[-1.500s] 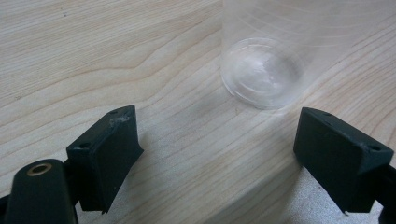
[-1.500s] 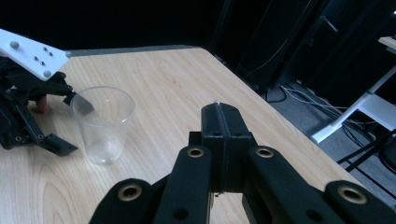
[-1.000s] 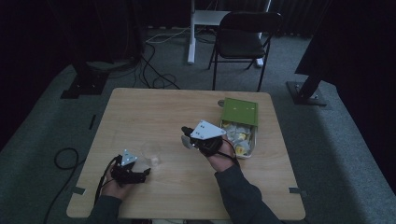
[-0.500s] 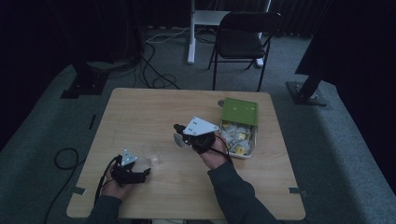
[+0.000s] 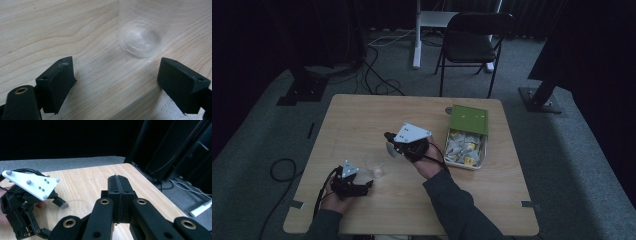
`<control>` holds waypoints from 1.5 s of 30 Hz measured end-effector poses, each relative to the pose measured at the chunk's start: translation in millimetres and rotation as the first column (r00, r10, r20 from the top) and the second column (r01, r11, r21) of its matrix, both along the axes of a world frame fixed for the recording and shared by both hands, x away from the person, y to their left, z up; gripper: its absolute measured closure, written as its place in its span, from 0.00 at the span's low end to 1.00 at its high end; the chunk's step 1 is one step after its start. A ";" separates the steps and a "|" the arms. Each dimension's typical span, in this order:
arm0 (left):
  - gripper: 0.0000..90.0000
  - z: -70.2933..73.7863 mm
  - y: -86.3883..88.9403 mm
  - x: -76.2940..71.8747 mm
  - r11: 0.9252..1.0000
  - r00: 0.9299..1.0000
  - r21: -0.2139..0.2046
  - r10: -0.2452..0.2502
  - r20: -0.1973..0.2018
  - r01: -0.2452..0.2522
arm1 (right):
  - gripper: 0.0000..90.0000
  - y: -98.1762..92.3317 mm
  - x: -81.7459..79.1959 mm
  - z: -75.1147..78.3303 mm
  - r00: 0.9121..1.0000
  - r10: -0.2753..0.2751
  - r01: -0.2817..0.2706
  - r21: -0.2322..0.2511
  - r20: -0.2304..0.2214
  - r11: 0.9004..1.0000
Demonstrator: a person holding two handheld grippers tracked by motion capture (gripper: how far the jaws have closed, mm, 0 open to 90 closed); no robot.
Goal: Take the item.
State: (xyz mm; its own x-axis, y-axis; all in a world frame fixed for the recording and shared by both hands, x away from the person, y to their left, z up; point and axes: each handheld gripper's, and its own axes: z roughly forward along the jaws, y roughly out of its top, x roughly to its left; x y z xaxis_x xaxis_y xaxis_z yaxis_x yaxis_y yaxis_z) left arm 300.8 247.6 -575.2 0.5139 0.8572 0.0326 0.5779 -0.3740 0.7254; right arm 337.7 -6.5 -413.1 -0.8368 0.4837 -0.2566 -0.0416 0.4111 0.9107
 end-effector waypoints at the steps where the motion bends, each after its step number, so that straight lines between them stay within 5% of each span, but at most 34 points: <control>1: 0.17 0.0 0.0 0.0 1.000 1.000 0.000 0.000 0.000 0.000 | 1.00 3.0 -0.1 -0.4 1.000 0.005 -0.005 -0.002 -0.001 1.000; 28: 0.17 0.0 0.0 -0.2 1.000 1.000 0.000 0.000 0.000 0.000 | 1.00 57.8 0.7 -13.6 0.996 0.087 -0.088 -0.033 -0.016 0.996; 29: 0.17 0.0 0.0 -0.2 1.000 1.000 0.001 0.000 0.000 0.000 | 0.95 58.9 0.8 -14.6 0.996 0.085 -0.085 -0.033 -0.013 0.996; 31: 0.17 0.0 0.1 -0.2 1.000 1.000 0.001 0.000 0.000 0.000 | 0.68 60.1 1.1 -15.8 0.999 0.051 -0.051 -0.013 -0.004 0.999; 45: 0.17 0.0 0.1 -0.2 1.000 1.000 0.001 0.000 0.000 0.000 | 0.64 36.7 6.6 -17.0 0.999 0.021 -0.020 0.027 -0.049 0.999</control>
State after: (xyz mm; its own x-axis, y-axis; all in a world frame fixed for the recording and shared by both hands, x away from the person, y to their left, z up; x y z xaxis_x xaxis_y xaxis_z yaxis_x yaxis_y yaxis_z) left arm 300.6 247.8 -575.2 0.5143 0.8570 0.0338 0.5777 -0.3753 0.7249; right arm 344.3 30.2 -430.1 -0.8580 0.4723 -0.2018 -0.0042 0.3864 0.9223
